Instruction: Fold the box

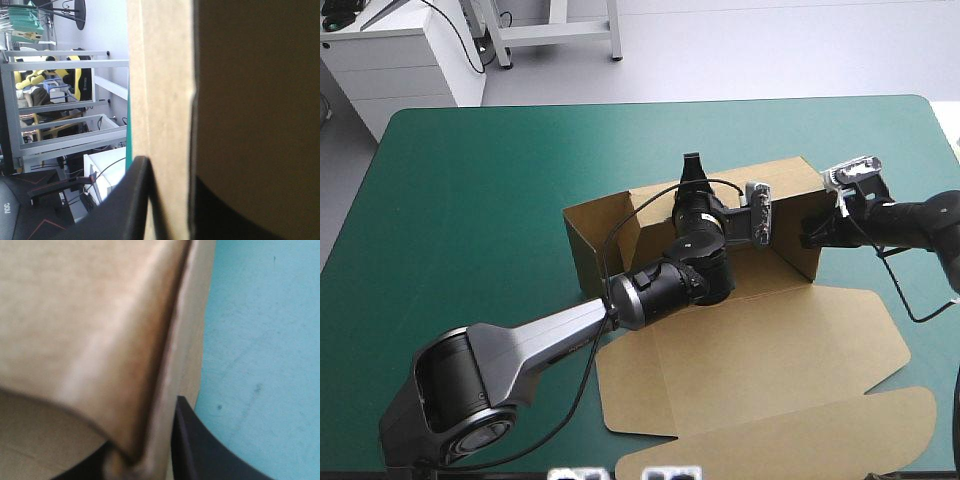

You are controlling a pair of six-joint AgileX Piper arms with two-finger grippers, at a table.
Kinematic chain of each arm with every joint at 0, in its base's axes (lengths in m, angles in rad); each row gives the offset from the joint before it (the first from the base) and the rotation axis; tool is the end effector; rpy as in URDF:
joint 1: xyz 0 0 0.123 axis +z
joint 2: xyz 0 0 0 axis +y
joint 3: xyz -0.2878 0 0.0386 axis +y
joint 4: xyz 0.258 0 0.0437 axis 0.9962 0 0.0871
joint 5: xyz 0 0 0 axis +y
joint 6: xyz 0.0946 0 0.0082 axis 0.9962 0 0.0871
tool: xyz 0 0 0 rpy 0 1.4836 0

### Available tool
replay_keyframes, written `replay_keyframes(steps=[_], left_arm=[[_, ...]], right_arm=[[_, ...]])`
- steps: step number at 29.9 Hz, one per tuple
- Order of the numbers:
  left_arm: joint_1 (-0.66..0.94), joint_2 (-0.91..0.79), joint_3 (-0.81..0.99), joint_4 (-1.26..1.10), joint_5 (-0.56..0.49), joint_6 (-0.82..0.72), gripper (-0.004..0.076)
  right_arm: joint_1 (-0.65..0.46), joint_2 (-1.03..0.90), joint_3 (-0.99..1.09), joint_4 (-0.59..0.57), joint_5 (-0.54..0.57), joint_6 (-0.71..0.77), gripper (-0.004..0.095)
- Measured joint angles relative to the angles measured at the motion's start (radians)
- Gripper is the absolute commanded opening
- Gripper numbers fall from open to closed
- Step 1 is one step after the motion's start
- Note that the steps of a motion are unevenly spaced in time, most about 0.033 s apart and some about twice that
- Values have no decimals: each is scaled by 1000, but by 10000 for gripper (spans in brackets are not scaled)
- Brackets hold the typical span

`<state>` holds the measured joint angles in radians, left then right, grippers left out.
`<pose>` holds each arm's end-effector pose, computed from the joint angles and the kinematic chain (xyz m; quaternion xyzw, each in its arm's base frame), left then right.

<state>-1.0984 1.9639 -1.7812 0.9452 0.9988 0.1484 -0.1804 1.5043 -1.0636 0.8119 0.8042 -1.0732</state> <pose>0.2643 -0.3750 0.3187 0.6262 0.6154 0.2864 0.3836 0.3206 -0.0080 0.2752 -0.1990 0.9017 0.1604 0.3488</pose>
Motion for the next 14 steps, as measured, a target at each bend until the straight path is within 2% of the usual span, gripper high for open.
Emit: replay_keyframes(steps=[3, 4, 8, 14], left_arm=[[0, 3, 1, -18, 0, -26, 446], [-1, 4, 1, -28, -5, -50, 463], [-9, 7, 2, -34, -9, -122, 450], [-33, 1, 3, -30, -7, -176, 410]], right_arm=[[59, -8, -6, -81, -74, 96, 4], [81, -9, -6, -109, -105, 132, 4], [116, -10, -8, -150, -150, 203, 4], [126, -10, -8, -186, -162, 256, 4]])
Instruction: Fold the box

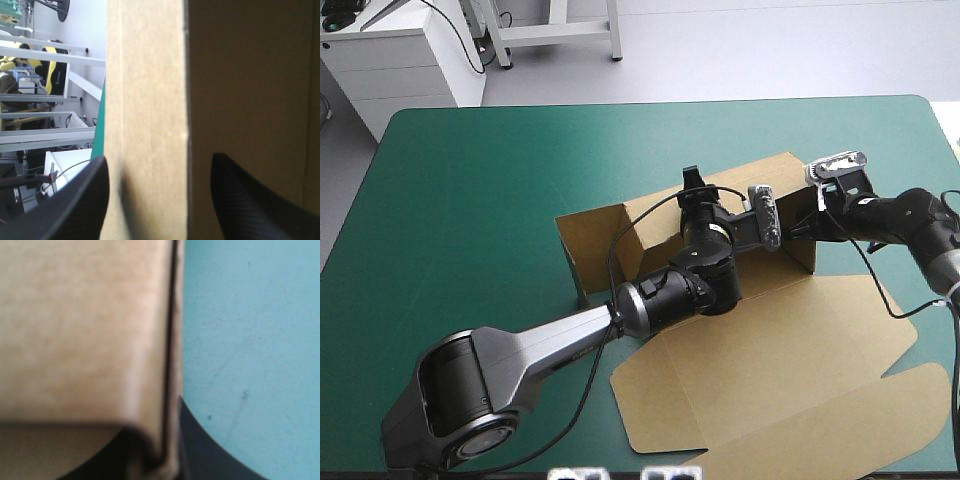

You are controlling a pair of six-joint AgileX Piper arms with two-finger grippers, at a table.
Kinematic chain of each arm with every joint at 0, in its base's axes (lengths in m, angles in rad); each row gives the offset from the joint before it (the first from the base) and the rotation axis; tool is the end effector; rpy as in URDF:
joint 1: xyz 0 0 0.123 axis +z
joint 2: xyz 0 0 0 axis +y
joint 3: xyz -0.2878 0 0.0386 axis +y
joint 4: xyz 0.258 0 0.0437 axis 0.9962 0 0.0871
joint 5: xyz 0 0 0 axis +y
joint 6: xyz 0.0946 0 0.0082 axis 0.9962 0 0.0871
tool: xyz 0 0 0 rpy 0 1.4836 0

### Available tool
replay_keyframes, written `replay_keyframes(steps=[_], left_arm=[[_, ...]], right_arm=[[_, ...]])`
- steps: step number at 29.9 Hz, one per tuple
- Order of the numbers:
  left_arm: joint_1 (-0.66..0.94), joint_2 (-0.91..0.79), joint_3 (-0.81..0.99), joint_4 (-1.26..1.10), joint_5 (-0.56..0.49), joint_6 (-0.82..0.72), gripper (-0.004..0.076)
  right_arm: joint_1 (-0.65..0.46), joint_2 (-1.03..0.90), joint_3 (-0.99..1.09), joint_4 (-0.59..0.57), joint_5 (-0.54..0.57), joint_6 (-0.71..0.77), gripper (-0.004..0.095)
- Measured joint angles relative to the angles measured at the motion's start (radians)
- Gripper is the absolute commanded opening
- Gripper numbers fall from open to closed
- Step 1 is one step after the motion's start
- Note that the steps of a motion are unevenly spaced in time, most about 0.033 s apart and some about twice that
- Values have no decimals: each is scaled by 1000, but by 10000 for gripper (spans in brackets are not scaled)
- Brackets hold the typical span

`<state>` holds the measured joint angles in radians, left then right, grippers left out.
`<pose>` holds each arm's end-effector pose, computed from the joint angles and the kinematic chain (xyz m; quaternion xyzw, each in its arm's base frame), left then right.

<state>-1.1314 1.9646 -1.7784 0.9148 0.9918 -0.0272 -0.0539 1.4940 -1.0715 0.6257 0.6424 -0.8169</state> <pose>0.2504 -0.3846 0.3157 0.5821 0.6650 0.2318 0.4065 0.3275 0.0157 0.2784 -0.1701 0.9122 0.1079 0.3568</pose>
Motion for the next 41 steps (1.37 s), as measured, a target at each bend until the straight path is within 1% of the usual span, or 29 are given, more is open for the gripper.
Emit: replay_keyframes(steps=[6, 11, 13, 14, 15, 16, 18, 19, 25, 28, 31, 34, 38, 41], left_arm=[[-80, -41, 0, -11, 16, -16, 410], [-152, -83, 0, -23, 83, -18, 408], [-179, -96, 0, -23, 113, -17, 391], [-192, -100, 0, -25, 128, -15, 361], [-203, -103, 0, -25, 139, -15, 304], [-211, -106, 0, -25, 145, -15, 216], [-227, -117, 0, -29, 156, -15, -7], [-230, -123, 0, -30, 157, -15, 4], [-209, -220, -12, -30, 163, -14, 5], [-157, -279, -59, -30, 164, -14, 5], [-66, -339, -125, -42, 164, -14, 5], [78, -395, -174, -71, 169, -14, 5], [310, -449, -194, -156, 171, -6, 5], [502, -475, -194, -297, 170, 19, 5]], right_arm=[[2, 0, 0, -18, -10, 43, 4], [3, 0, 0, -18, -10, 52, 3], [3, 0, 0, -18, -11, 57, 3], [3, 0, 0, -18, -11, 60, 4], [3, 0, 0, -18, -11, 63, 4], [3, 0, 0, -18, -12, 67, 4], [4, 0, 0, -18, -12, 75, 4], [4, 0, 0, -18, -12, 77, 3], [4, 0, -2, -20, -12, 105, 4], [4, 0, -4, -21, -11, 130, 4], [4, 1, -18, -27, 5, 164, 4], [19, 14, -55, -44, 48, 220, 4], [82, 31, -140, -78, 183, 374, 4], [140, 33, -223, -149, 264, 522, 4]])
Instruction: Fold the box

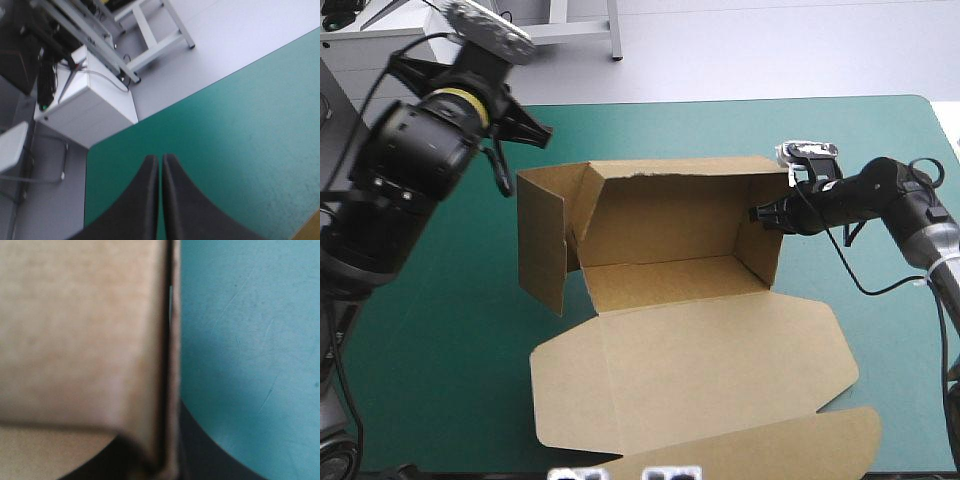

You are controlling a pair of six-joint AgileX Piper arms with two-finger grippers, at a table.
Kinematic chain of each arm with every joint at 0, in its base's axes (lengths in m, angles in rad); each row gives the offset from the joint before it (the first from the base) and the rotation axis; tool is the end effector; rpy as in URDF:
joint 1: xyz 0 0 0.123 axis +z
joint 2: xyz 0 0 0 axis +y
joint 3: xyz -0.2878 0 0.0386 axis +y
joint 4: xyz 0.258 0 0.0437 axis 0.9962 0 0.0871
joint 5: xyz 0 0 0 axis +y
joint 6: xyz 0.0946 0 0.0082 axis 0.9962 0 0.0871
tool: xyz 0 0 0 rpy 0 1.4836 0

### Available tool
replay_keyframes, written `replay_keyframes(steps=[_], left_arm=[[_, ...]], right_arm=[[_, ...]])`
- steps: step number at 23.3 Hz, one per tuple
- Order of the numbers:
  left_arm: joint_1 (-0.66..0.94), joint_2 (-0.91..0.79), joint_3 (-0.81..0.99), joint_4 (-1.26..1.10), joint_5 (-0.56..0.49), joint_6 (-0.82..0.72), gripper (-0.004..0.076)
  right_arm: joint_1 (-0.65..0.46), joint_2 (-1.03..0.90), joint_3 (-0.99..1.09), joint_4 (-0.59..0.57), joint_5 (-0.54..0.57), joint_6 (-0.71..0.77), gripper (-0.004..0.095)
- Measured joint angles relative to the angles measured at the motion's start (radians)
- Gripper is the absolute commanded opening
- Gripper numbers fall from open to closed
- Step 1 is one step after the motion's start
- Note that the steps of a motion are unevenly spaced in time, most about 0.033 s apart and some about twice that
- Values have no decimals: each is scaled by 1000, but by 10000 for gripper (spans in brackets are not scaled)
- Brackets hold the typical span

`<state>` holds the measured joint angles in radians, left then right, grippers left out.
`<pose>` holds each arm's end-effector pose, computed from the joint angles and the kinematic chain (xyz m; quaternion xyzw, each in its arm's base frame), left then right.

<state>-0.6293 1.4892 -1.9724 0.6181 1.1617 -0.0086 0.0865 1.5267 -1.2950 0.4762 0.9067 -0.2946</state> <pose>0.2668 -0.1318 0.5321 0.2334 0.8080 0.1474 0.5206 0.3311 0.0631 0.3213 -0.0868 0.9398 0.1897 0.2708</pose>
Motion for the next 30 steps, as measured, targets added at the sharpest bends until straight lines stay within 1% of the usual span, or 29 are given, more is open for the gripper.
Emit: replay_keyframes(steps=[1, 2, 5, 6, 7, 8, 9, 11, 15, 16, 17, 19, 21, 23, 24, 26, 30], left_arm=[[144, -11, 0, -117, -7, 32, 5], [214, -14, 0, -174, -11, 47, 5], [405, -19, 1, -324, -13, 84, 5], [532, -20, 18, -439, -14, 118, 5], [587, -21, 36, -498, -15, 139, 5], [674, -21, 84, -611, -15, 188, 5], [706, -21, 118, -655, -16, 207, 5], [800, -23, 266, -807, -31, 282, 3], [825, -47, 492, -874, -110, 323, 1], [825, -49, 534, -880, -126, 327, 1], [825, -50, 584, -884, -140, 329, 0], [826, -50, 622, -885, -149, 334, 0], [826, -50, 634, -885, -152, 337, 0], [826, -51, 636, -885, -159, 342, 0], [826, -51, 636, -886, -161, 344, 0], [826, -51, 636, -885, -163, 348, 0], [826, -51, 636, -881, -164, 349, -8]], right_arm=[[40, 0, -60, -71, 47, 100, 3], [55, 0, -81, -101, 68, 147, 3], [91, 4, -147, -193, 163, 245, 3], [98, 15, -180, -224, 231, 281, 4], [99, 23, -191, -230, 254, 289, 3], [99, 46, -212, -240, 300, 301, 3], [99, 57, -218, -240, 312, 304, 3], [99, 117, -228, -236, 326, 308, 3], [100, 187, -250, -228, 312, 312, 4], [103, 198, -254, -228, 291, 312, 20], [113, 220, -256, -233, 230, 311, 49], [132, 249, -259, -246, 164, 312, 176], [152, 273, -265, -252, 122, 317, 323], [169, 299, -273, -259, 99, 320, 421], [177, 309, -278, -264, 97, 322, 450], [182, 320, -295, -267, 104, 323, 458], [183, 322, -398, -293, 162, 322, 458]])
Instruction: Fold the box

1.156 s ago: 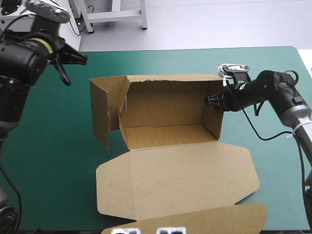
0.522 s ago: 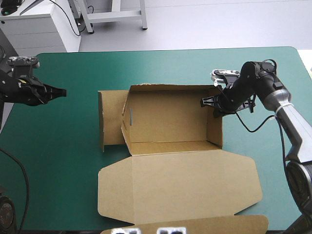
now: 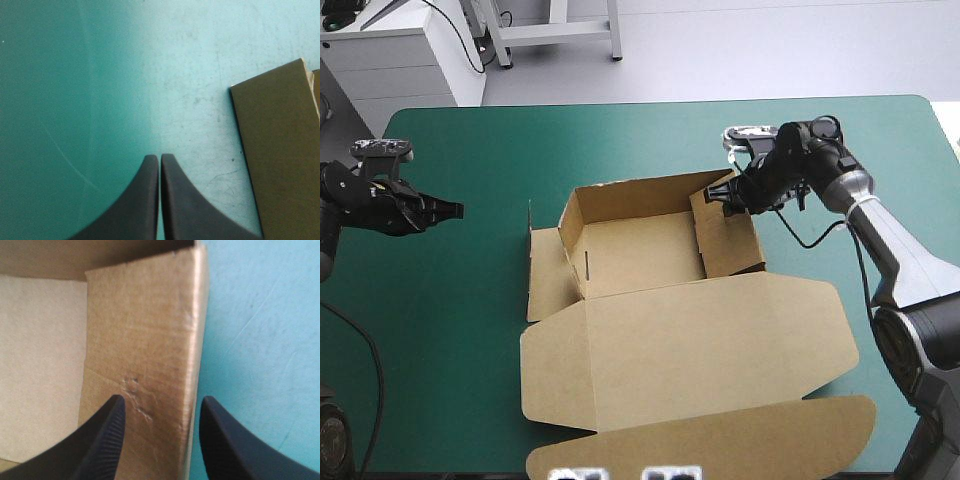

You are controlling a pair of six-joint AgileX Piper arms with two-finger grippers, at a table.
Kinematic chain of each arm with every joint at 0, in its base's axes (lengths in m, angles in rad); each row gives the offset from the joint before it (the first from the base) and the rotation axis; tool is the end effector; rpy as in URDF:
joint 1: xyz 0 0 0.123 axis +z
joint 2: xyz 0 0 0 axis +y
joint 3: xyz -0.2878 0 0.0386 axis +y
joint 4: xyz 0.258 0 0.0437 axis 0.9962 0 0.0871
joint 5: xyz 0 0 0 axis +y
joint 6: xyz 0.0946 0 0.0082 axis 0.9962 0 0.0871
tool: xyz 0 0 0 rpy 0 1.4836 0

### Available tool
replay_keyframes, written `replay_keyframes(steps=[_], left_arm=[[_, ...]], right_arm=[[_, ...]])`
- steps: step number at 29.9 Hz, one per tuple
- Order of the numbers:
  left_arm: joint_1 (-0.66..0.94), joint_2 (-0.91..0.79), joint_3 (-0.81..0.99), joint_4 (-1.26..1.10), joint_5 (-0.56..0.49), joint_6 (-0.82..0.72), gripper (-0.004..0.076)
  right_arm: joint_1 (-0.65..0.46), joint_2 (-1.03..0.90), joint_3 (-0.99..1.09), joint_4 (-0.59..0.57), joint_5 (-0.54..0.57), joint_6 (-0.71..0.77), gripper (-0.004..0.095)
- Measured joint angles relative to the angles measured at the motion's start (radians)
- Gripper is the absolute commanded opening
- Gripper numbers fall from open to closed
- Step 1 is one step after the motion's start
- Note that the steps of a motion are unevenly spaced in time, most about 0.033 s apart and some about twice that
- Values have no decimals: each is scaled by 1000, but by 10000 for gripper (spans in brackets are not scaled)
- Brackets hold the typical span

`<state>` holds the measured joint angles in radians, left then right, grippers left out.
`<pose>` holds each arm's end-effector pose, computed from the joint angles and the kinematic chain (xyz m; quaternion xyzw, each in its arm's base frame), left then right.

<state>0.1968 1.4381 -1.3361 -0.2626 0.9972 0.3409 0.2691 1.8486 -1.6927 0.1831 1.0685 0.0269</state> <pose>0.3096 0.0406 0.3528 0.0307 0.9532 -0.0482 0.2969 0.3986 0.1256 0.3075 -0.0919 0.9685 0.1183 0.1989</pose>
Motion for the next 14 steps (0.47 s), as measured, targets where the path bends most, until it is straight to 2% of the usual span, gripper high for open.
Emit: replay_keyframes(steps=[6, 14], left_arm=[[0, 0, 0, 0, 0, 0, -8], [0, -1, 0, -1, 9, -1, -8]], right_arm=[[0, -12, -219, -55, 150, 0, 457], [0, -87, -248, -58, 175, -1, 457]])
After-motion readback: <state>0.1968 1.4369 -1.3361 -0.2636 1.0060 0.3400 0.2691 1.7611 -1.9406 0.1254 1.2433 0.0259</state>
